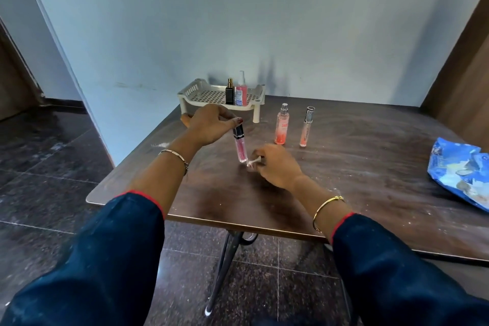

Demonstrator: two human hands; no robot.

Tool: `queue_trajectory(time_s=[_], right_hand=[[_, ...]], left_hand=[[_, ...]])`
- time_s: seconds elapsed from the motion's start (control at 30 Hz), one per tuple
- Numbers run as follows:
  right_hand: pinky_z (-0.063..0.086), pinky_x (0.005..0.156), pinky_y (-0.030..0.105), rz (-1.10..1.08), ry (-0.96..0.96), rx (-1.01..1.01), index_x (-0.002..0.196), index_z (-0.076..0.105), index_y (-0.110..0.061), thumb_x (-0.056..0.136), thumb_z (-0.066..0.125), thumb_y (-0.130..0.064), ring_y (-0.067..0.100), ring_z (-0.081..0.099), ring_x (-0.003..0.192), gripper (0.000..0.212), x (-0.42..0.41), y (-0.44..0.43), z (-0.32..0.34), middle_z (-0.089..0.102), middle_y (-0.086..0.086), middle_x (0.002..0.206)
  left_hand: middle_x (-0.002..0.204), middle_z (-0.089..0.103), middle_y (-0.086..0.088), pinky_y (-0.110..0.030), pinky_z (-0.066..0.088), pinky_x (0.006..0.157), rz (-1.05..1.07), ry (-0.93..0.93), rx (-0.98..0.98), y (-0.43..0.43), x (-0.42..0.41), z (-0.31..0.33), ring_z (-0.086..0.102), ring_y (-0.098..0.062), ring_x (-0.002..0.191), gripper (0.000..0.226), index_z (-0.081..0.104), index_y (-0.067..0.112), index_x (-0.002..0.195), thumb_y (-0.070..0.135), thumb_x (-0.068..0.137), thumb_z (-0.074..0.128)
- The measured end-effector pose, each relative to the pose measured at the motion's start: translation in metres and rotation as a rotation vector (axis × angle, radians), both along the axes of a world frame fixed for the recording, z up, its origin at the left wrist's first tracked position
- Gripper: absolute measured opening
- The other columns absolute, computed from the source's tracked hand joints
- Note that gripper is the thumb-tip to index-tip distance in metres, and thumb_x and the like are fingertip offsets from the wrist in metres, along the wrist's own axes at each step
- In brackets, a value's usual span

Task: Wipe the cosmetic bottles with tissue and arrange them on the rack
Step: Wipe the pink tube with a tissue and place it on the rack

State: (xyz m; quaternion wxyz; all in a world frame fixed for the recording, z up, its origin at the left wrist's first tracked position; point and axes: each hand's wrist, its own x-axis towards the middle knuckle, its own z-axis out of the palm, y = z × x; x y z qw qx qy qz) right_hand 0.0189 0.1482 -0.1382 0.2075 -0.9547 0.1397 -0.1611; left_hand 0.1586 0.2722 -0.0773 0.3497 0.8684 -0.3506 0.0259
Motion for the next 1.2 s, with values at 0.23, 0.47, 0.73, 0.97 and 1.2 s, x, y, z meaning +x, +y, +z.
queue_trajectory(time_s=[0.23, 0.47, 0.73, 0.97, 1.2], right_hand=[[0.038, 0.055, 0.021, -0.221, -0.304, 0.284, 0.072, 0.054, -0.015, 0.070, 0.082, -0.017, 0.008, 0.048, 0.058, 0.028, -0.043, -0.027, 0.013, 0.055, -0.008, 0.065], [0.051, 0.064, 0.035, -0.332, -0.412, 0.401, 0.070, 0.058, -0.018, 0.070, 0.080, -0.010, 0.017, 0.058, 0.062, 0.023, -0.086, -0.050, 0.020, 0.065, 0.004, 0.069], [0.056, 0.072, 0.041, -0.321, -0.517, 0.489, 0.082, 0.057, -0.017, 0.080, 0.072, -0.009, 0.021, 0.066, 0.075, 0.017, -0.122, -0.060, 0.028, 0.067, 0.006, 0.079], [0.057, 0.079, 0.036, -0.241, -0.557, 0.534, 0.094, 0.070, -0.012, 0.085, 0.069, -0.009, 0.013, 0.068, 0.082, 0.010, -0.124, -0.059, 0.040, 0.072, 0.001, 0.088], [0.051, 0.078, 0.021, -0.239, -0.524, 0.472, 0.097, 0.071, -0.021, 0.087, 0.063, -0.005, 0.009, 0.064, 0.086, 0.020, -0.126, -0.060, 0.051, 0.069, -0.007, 0.090]], left_hand=[[0.089, 0.059, 0.018, -0.045, 0.021, 0.095, -0.079, -0.071, 0.017, -0.022, -0.047, 0.006, 0.048, -0.006, 0.096, 0.031, 0.070, 0.033, 0.093, 0.059, 0.082, 0.057], [0.088, 0.056, 0.022, -0.041, 0.020, 0.088, -0.183, -0.081, 0.006, -0.054, -0.105, 0.009, 0.051, -0.006, 0.095, 0.022, 0.068, 0.036, 0.089, 0.055, 0.083, 0.059], [0.092, 0.057, 0.025, -0.036, 0.014, 0.078, -0.253, -0.080, 0.066, -0.069, -0.140, 0.006, 0.050, -0.005, 0.097, 0.018, 0.065, 0.041, 0.081, 0.058, 0.082, 0.059], [0.094, 0.059, 0.025, -0.037, 0.016, 0.080, -0.260, -0.065, 0.061, -0.071, -0.149, 0.004, 0.049, -0.003, 0.094, 0.030, 0.070, 0.036, 0.096, 0.060, 0.082, 0.057], [0.107, 0.062, 0.022, -0.035, 0.017, 0.080, -0.310, 0.059, 0.002, -0.066, -0.151, 0.002, 0.054, -0.003, 0.096, 0.043, 0.064, 0.037, 0.107, 0.054, 0.069, 0.074]])
